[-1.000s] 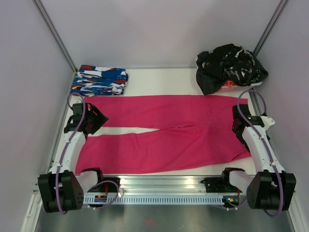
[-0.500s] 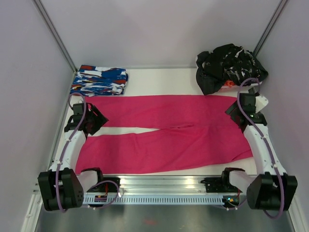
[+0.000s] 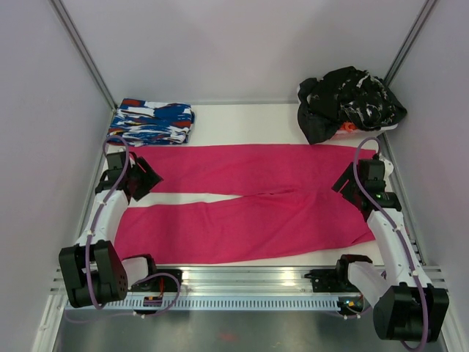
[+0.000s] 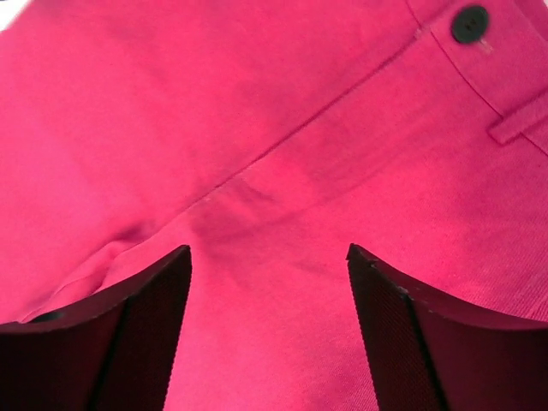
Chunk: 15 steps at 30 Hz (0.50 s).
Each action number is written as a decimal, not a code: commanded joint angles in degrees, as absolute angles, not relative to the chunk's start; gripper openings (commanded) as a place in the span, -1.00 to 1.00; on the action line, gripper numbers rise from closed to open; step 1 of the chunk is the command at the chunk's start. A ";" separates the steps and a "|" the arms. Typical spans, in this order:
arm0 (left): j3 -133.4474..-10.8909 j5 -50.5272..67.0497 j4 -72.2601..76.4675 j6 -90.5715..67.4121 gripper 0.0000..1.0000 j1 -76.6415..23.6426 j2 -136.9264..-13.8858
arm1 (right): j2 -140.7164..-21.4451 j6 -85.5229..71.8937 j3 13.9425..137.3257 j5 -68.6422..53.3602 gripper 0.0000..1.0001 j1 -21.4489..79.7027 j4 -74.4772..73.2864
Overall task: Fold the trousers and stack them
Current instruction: Flatten the trousers out
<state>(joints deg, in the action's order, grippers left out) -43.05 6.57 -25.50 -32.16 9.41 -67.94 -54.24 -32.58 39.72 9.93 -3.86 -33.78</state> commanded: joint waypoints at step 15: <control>-52.74 11.07 -19.34 -28.91 0.63 9.58 -69.26 | -49.57 -29.88 42.10 3.52 0.96 -3.78 -36.39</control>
